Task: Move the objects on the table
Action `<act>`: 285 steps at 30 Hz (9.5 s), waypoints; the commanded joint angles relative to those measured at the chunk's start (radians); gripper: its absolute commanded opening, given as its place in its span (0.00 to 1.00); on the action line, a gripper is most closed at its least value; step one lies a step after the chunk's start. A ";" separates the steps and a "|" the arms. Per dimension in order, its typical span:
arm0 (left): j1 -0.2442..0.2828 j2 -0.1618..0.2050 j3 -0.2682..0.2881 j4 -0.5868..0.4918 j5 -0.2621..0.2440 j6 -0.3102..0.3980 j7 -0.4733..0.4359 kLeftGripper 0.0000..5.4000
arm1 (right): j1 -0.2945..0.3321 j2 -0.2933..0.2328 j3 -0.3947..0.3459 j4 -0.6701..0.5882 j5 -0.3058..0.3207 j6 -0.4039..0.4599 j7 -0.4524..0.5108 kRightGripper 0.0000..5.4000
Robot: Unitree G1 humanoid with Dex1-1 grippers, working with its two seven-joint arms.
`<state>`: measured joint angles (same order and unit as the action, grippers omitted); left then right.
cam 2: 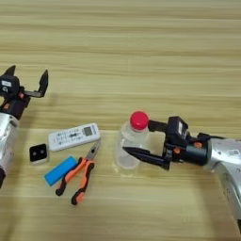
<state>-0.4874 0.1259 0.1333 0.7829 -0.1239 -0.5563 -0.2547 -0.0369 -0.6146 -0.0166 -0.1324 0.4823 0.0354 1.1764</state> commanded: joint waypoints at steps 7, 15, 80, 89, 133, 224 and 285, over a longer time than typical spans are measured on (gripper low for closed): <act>-0.020 -0.008 -0.001 0.026 0.001 -0.016 -0.002 1.00 | -0.126 0.069 -0.014 0.051 -0.044 0.018 -0.171 0.58; -0.021 -0.009 0.000 0.032 0.001 -0.020 -0.003 1.00 | -0.159 0.109 0.041 0.099 -0.124 0.033 -0.235 0.58; -0.033 -0.022 -0.003 0.054 0.011 -0.035 0.012 1.00 | -0.172 0.192 -0.058 -0.078 0.086 -0.060 -0.201 1.00; -0.035 -0.023 -0.003 0.058 0.011 -0.038 0.015 1.00 | -0.120 0.177 -0.048 -0.142 0.143 -0.058 -0.123 1.00; -0.031 -0.022 -0.004 0.043 0.005 -0.030 0.006 1.00 | 0.016 0.109 0.226 -0.001 -0.104 -0.101 0.004 1.00; 0.126 0.304 -0.384 -0.327 0.068 0.443 -0.821 0.93 | 0.040 0.202 0.241 0.120 -0.125 -0.129 -0.081 1.00; 0.040 0.320 -0.427 -0.206 0.129 0.417 -0.811 0.53 | 0.051 0.210 0.257 0.080 -0.122 -0.128 -0.101 1.00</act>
<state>-0.4261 0.4492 -0.2865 0.5399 -0.0224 -0.1297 -1.0752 0.0179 -0.3973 0.2435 -0.0511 0.3665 -0.0965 1.0761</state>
